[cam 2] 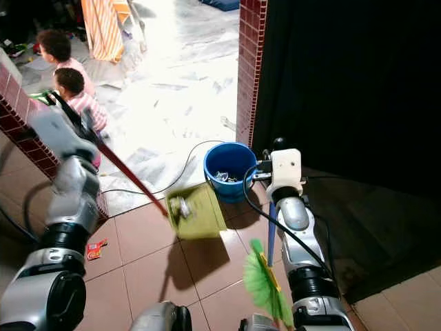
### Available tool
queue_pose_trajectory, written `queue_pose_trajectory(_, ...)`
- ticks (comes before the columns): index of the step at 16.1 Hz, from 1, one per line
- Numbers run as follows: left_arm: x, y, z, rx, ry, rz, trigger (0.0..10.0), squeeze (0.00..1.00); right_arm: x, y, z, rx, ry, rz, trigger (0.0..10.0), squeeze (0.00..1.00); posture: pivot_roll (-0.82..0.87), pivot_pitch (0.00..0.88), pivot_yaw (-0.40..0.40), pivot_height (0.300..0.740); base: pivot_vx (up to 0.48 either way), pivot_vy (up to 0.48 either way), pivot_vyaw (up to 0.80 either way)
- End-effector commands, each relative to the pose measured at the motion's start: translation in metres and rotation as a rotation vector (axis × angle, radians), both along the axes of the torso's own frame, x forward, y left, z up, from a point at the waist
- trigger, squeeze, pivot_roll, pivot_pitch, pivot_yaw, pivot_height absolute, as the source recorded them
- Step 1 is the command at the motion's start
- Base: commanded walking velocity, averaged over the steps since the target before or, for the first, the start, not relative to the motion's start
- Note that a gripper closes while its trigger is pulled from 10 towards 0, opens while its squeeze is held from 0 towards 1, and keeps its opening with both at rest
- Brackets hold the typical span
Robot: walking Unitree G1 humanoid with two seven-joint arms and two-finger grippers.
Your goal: Sweep floor
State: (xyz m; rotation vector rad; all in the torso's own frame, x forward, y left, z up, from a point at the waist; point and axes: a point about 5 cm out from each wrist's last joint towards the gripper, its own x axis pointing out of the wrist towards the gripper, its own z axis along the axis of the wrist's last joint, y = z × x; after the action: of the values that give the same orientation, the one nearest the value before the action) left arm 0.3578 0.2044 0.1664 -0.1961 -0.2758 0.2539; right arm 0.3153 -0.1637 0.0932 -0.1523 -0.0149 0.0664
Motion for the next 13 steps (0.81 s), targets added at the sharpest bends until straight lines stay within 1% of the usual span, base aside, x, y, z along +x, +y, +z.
queue_pose_trajectory(1,0.003,0.001,0.042,-0.011,-0.144,0.012,10.0,0.00,-0.003,0.001,-0.010,-0.012,0.050,-0.001,10.0,0.00,-0.10,0.000,0.060,0.740,0.000,0.000,0.00)
queue_pose_trajectory(2,0.004,0.000,0.053,-0.026,-0.174,0.008,10.0,0.00,-0.004,0.000,-0.012,-0.014,0.055,-0.004,10.0,0.00,-0.10,0.000,0.060,0.740,0.000,0.000,0.00)
queue_pose_trajectory(4,0.004,-0.001,0.064,-0.045,-0.195,0.005,10.0,0.00,-0.004,0.002,-0.014,-0.018,0.063,0.000,10.0,0.00,-0.10,0.000,0.065,0.740,0.000,0.000,0.00)
queue_pose_trajectory(6,0.005,-0.002,0.068,-0.057,-0.206,-0.002,10.0,0.00,-0.004,0.006,-0.015,-0.019,0.065,0.013,10.0,0.00,-0.10,0.000,0.066,0.740,0.000,0.000,0.00)
queue_pose_trajectory(9,0.006,-0.003,0.076,-0.073,-0.224,-0.004,10.0,0.00,-0.004,0.007,-0.015,-0.021,0.066,0.018,10.0,0.00,-0.10,0.000,0.067,0.740,0.000,0.000,0.00)
queue_pose_trajectory(11,0.009,-0.007,0.082,-0.090,-0.239,-0.012,10.0,0.00,-0.004,0.007,-0.015,-0.023,0.067,0.021,10.0,0.00,-0.11,0.000,0.068,0.740,0.289,0.000,0.00)
queue_pose_trajectory(13,0.013,-0.014,0.089,-0.100,-0.256,-0.042,10.0,0.00,-0.003,0.009,-0.014,-0.023,0.062,0.025,10.0,0.00,-0.11,0.000,0.071,0.740,0.480,0.000,0.00)
